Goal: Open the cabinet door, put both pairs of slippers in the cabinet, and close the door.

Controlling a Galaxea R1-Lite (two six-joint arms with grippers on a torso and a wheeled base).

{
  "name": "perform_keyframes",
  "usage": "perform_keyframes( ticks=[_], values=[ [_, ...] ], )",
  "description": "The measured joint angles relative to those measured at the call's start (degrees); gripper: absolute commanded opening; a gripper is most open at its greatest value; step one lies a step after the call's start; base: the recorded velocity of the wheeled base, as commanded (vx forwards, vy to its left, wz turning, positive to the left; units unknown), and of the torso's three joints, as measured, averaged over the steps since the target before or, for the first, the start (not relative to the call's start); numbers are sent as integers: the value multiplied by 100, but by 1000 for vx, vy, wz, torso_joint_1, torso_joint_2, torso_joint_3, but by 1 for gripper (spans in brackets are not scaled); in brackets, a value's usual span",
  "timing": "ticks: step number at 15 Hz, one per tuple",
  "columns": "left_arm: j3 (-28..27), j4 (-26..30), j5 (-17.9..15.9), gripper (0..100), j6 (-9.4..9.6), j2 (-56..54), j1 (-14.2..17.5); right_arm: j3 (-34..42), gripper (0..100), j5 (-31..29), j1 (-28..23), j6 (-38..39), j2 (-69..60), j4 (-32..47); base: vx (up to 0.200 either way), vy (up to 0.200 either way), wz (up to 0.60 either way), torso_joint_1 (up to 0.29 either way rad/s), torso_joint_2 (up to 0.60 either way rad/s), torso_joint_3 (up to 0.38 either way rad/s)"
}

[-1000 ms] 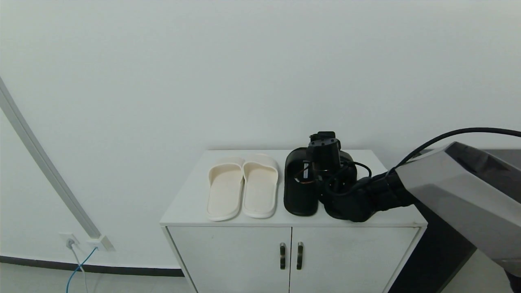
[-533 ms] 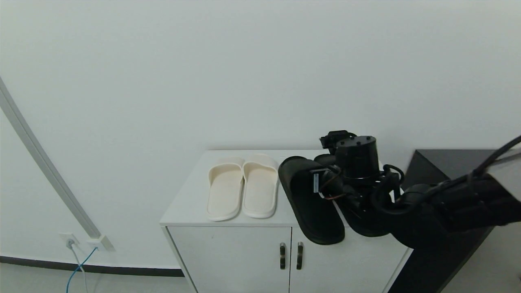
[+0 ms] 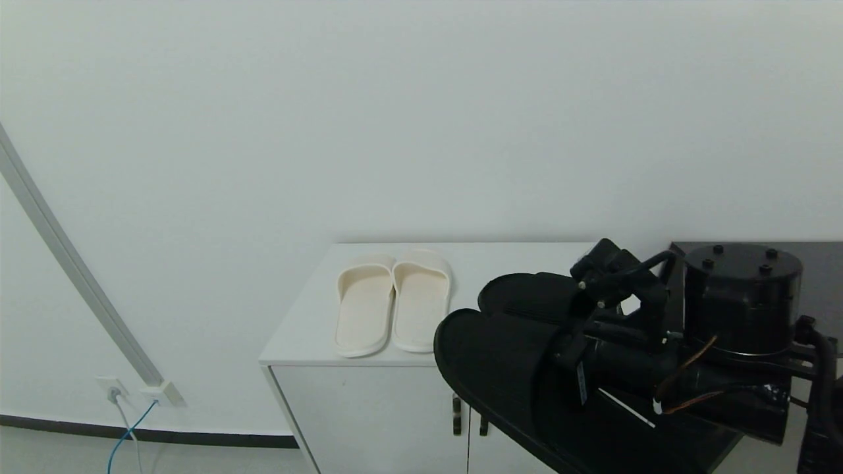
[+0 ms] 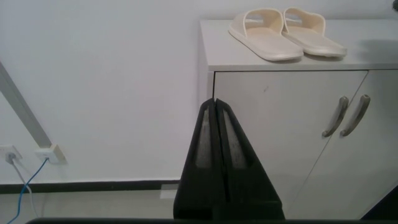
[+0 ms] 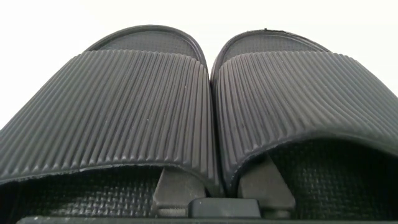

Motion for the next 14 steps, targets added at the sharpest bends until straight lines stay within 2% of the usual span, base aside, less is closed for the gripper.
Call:
perform_keyframes(
  ticks=[3,14],
  values=[
    [0,0,0,0,-4,0,0,187,0,108,7,-150,9,-358,0,0,0,0,0,0],
    [0,-2,-1,0,-13,0,-5,212,0,115,71,-121,82,-358,-200,0,0,3,0,4]
  ],
)
